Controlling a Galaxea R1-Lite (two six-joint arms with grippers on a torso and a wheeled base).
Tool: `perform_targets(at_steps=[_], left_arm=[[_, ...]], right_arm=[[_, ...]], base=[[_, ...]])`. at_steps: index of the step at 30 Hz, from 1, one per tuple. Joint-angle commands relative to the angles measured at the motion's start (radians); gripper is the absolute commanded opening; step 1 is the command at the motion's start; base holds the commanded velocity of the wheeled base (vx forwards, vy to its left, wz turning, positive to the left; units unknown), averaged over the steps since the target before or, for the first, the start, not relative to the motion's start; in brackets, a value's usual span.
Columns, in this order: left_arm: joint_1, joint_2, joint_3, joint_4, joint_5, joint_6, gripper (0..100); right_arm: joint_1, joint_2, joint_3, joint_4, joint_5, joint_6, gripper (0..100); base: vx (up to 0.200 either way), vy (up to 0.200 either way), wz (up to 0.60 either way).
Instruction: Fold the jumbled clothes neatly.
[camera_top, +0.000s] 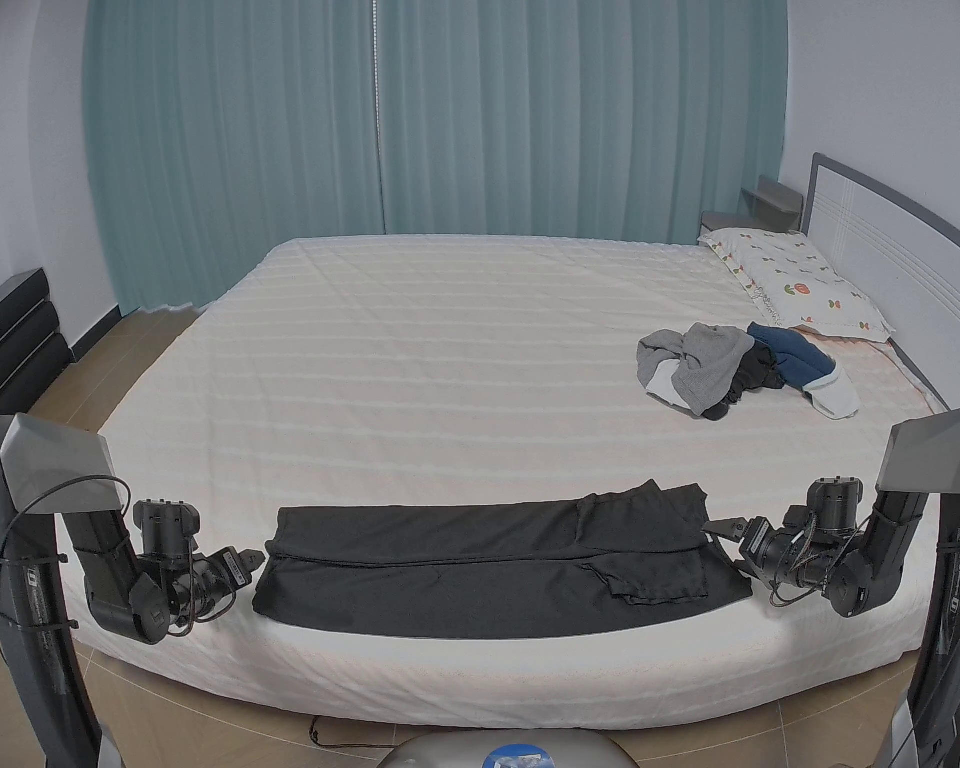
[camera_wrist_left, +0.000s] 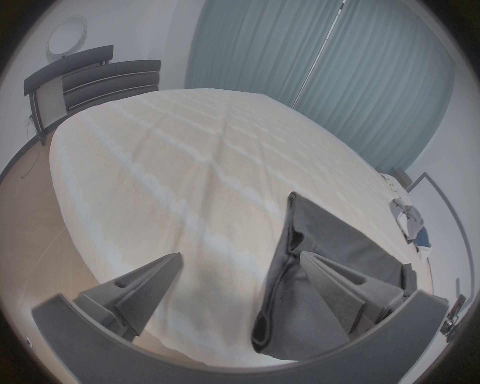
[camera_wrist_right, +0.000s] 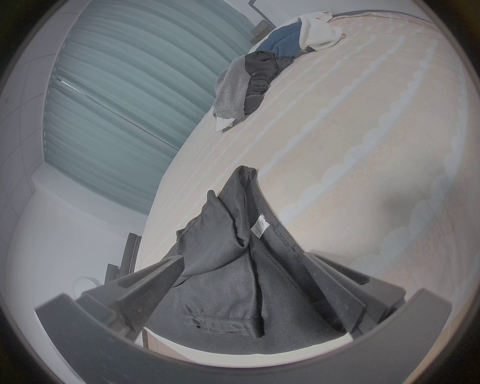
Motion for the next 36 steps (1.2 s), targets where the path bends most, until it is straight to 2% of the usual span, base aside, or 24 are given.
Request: perform_targets(at_steps=[1, 6, 10, 11, 14, 18, 24, 36], left_arm=[[0.015, -0.103, -0.013, 0.035, -0.037, -0.009, 100], [0.006, -0.166, -0.117, 0.193, -0.046, -0.064, 100], [-0.014, -0.159, -0.206, 0.302, -0.068, -0.072, 100], [-0.014, -0.159, -0.206, 0.302, -0.068, -0.072, 100], [-0.028, -0.136, -0.255, 0.328, -0.155, -0.070, 100], [-0.059, -0.088, -0.280, 0.341, -0.204, -0.041, 100], [-0.082, 0.004, -0.324, 0.340, -0.192, 0.053, 100], [-0.111, 0.027, -0.320, 0.332, -0.193, 0.056, 100]], right_arm=[[0.000, -0.004, 0.001, 0.000, 0.000, 0.001, 100], [0.000, -0.002, 0.001, 0.000, 0.000, 0.001, 100], [0.000, -0.002, 0.001, 0.000, 0.000, 0.001, 100], [0.000, -0.002, 0.001, 0.000, 0.000, 0.001, 100], [0.006, -0.004, 0.009, -0.002, 0.000, 0.001, 100], [0.014, -0.005, 0.012, -0.002, 0.000, 0.001, 100], [0.014, -0.007, 0.010, -0.002, 0.000, 0.001, 100], [0.016, -0.004, 0.010, -0.002, 0.000, 0.001, 100]], base=[[0.000, 0.000, 0.00], [0.000, 0.000, 0.00], [0.000, 0.000, 0.00], [0.000, 0.000, 0.00], [0.000, 0.000, 0.00], [0.000, 0.000, 0.00], [0.000, 0.000, 0.00], [0.000, 0.000, 0.00]])
